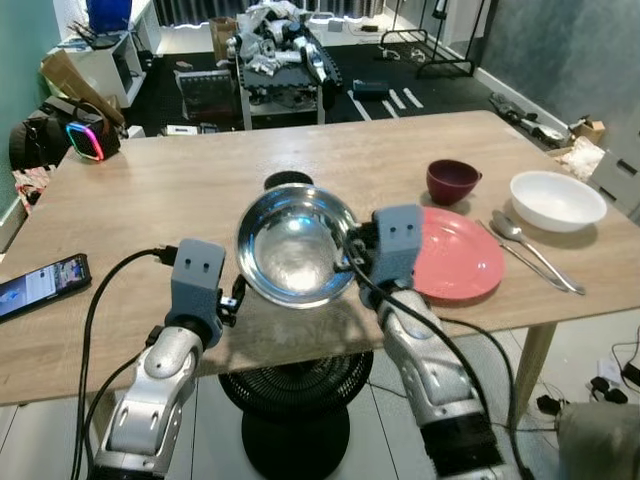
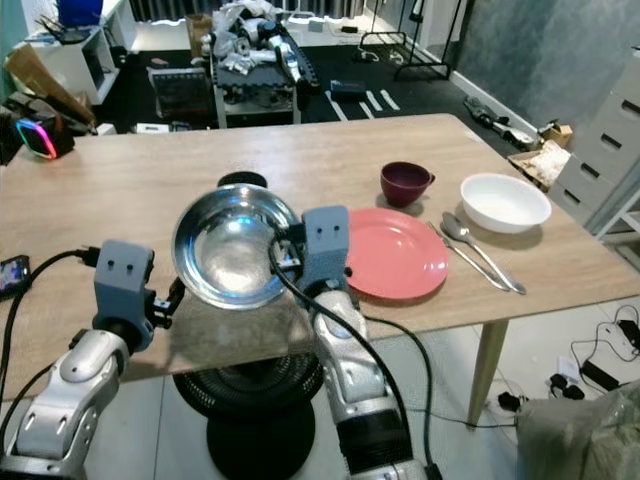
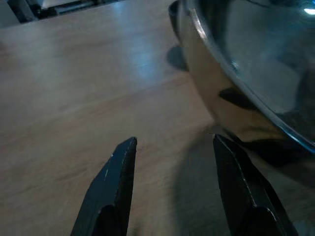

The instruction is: Setting the table

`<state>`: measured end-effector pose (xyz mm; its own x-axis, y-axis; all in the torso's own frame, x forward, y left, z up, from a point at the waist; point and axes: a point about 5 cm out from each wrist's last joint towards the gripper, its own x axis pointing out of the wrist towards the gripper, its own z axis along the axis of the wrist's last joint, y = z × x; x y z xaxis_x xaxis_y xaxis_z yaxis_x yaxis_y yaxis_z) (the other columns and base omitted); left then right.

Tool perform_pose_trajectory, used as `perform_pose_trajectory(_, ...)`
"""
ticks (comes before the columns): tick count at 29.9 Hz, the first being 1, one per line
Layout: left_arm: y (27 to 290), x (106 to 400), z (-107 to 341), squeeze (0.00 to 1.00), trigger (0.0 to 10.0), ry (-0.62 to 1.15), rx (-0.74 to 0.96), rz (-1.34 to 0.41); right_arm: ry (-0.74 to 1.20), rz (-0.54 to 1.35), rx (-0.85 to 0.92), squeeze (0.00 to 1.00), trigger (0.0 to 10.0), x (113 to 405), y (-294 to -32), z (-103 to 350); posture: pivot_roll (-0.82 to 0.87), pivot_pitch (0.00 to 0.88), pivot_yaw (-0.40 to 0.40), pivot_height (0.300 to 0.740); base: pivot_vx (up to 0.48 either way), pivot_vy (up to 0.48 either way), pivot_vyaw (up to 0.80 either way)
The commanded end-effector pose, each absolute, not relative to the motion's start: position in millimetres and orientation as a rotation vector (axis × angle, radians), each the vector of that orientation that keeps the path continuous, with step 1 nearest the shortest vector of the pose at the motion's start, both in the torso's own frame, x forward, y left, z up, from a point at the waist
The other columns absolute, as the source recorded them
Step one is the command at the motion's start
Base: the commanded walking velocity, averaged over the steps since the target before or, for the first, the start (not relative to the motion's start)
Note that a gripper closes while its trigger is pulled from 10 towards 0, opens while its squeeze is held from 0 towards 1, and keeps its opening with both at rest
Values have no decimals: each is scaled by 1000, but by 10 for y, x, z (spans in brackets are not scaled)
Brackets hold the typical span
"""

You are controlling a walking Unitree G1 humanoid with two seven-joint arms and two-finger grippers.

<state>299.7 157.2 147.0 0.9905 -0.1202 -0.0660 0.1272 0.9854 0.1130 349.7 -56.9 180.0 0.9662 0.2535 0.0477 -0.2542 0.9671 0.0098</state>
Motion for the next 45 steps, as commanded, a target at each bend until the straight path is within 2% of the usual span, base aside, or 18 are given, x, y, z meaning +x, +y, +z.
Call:
perform_pose_trajectory(1, 1526, 2972, 1520, 0, 10000, 39, 124, -143, 8, 272, 13, 0, 10000, 3514, -466, 1715, 65, 2, 81, 740, 0, 0, 0)
perform_pose_trajectory(8, 1541, 2945, 1512, 0, 10000, 45, 121, -132, -3, 198, -86, 0, 10000, 3624, -547, 1690, 74, 9, 75, 740, 0, 0, 0)
perform_pose_trajectory(18, 1533, 2936, 1504, 0, 10000, 55, 115, -134, -1, 128, -71, 0, 10000, 3723, -804, 1650, 67, 12, 76, 740, 0, 0, 0)
perform_pose_trajectory(24, 1522, 2936, 1505, 0, 10000, 55, 112, -135, -5, 99, -79, 0, 10000, 3754, -853, 1635, 67, 13, 75, 740, 0, 0, 0)
perform_pose_trajectory(25, 1522, 2934, 1506, 0, 10000, 55, 112, -135, -10, 99, -78, 325, 10000, 3759, -849, 1646, 67, 12, 75, 740, 0, 0, 0)
perform_pose_trajectory(26, 1522, 2934, 1506, 0, 10000, 55, 112, -135, -10, 99, -78, 325, 10000, 3759, -849, 1646, 67, 12, 75, 740, 0, 0, 0)
perform_pose_trajectory(27, 1522, 2933, 1505, 0, 10000, 55, 112, -135, -18, 103, -73, 1000, 10000, 3763, -844, 1667, 67, 12, 75, 740, 0, 0, 0)
perform_pose_trajectory(31, 1519, 2929, 1502, 0, 10000, 57, 111, -137, -55, 141, 8, 1000, 10000, 3763, -829, 1763, 64, 10, 78, 740, 0, 0, 0)
perform_pose_trajectory(32, 1517, 2931, 1501, 0, 10000, 57, 111, -138, -77, 166, 45, 816, 10000, 3753, -820, 1821, 62, 10, 79, 740, 0, 0, 0)
perform_pose_trajectory(34, 1517, 2931, 1501, 0, 10000, 57, 111, -138, -77, 166, 45, 816, 10000, 3753, -820, 1821, 62, 10, 79, 740, 0, 0, 0)
perform_pose_trajectory(35, 1512, 2934, 1502, 0, 10000, 57, 110, -140, -100, 180, 87, 0, 10000, 3744, -834, 1887, 61, 9, 80, 740, 0, 0, 0)
perform_pose_trajectory(41, 1488, 2940, 1506, 0, 10000, 55, 107, -148, -194, 145, 159, 0, 10000, 3696, -1062, 2114, 54, 6, 82, 740, 0, 0, 0)
perform_pose_trajectory(45, 1452, 2939, 1495, 0, 10000, 56, 102, -163, -307, 0, 127, 0, 10000, 3542, -1531, 2277, 33, 5, 86, 740, 0, 0, 0)
